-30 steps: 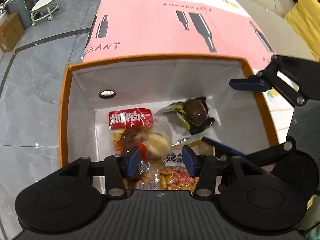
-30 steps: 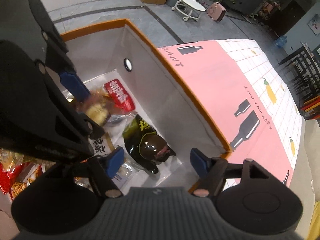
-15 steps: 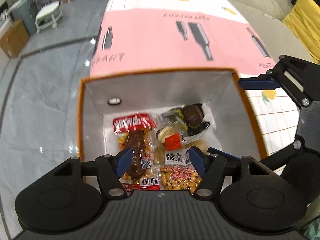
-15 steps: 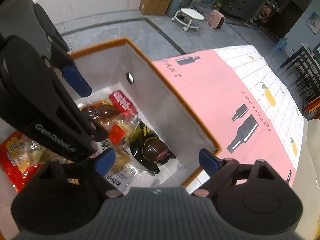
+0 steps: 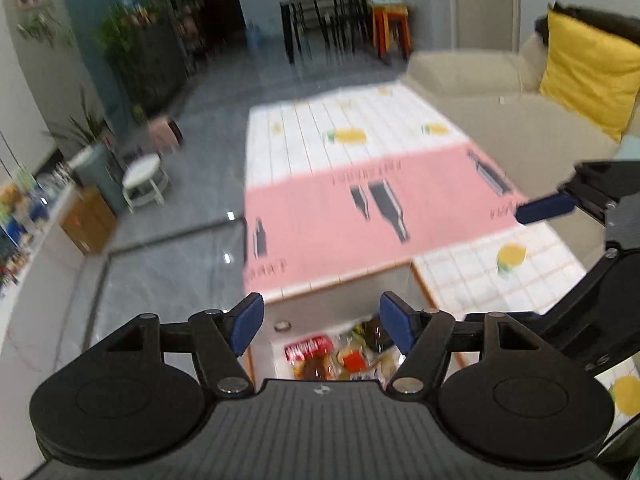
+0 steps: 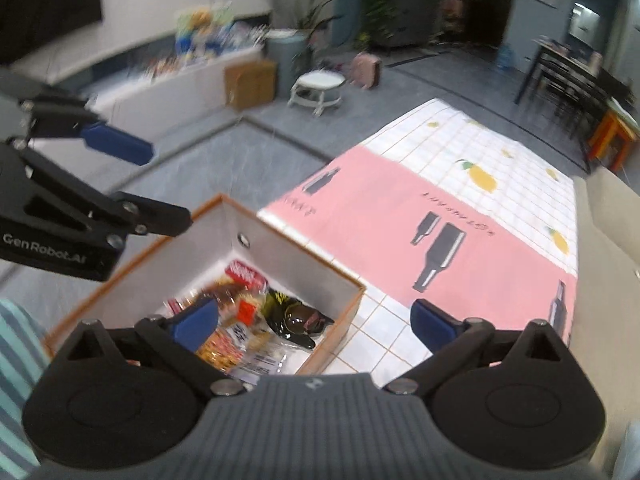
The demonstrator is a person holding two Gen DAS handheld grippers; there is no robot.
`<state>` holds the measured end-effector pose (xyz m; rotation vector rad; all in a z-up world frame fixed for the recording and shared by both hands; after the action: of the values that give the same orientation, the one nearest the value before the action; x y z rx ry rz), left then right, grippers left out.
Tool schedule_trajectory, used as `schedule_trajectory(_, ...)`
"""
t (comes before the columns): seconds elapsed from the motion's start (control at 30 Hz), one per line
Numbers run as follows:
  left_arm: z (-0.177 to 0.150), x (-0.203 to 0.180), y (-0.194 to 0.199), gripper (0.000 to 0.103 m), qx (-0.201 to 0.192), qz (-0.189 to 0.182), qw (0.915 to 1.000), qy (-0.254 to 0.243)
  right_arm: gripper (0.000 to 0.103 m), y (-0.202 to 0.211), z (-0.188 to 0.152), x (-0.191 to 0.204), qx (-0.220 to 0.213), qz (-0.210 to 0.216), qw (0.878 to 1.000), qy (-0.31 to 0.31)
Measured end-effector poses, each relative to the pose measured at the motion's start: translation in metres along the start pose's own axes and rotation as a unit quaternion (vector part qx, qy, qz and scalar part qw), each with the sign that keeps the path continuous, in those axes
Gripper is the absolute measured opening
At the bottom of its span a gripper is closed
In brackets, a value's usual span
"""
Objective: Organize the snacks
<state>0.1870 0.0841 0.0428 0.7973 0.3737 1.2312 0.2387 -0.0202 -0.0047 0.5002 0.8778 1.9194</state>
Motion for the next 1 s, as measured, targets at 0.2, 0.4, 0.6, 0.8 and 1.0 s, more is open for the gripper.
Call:
schedule_trajectory(0.2, -0.005, -0.016, 0.068, 0.089, -0.084, 0.038, 0.9957, 0.007, 0.099, 0.083, -0.019, -0.004, -0.065, -0.011, 0.995, -0.069)
schedule_trajectory(0.4, -0.024, -0.052, 0.116, 0.095, -0.123, 0.076, 0.9895, -0.001, 0.099, 0.146, -0.060, 0.011, -0.117, -0.045, 0.986, -0.108)
schedule_trajectory(0.6, -0.068, -0.073, 0.132, 0.095, -0.138, 0.073, 0.9861, 0.057, 0.099, 0.183, -0.113, 0.029, -0.152, -0.082, 0.975, -0.139)
schedule_trajectory(0.8, -0.107, -0.073, 0.122, 0.095, -0.105, 0.061, 0.9847, 0.125, 0.099, 0.196, -0.156, 0.044, -0.173, -0.119, 0.967, -0.147)
schedule_trajectory(1.0, -0.127, -0.084, 0.091, 0.095, -0.045, 0.063, 0.9889, 0.127, 0.099, 0.171, -0.180, 0.056, -0.157, -0.113, 0.971, -0.138)
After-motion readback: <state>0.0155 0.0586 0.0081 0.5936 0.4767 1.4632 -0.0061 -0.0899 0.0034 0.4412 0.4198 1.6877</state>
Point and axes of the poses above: each gripper's, at about its wrist camera, not at the fingertips, and y roughly against the way its jaws point, x to its left, z to its top, the point moved 4 cm from there along -y, roughly the way its jaws point
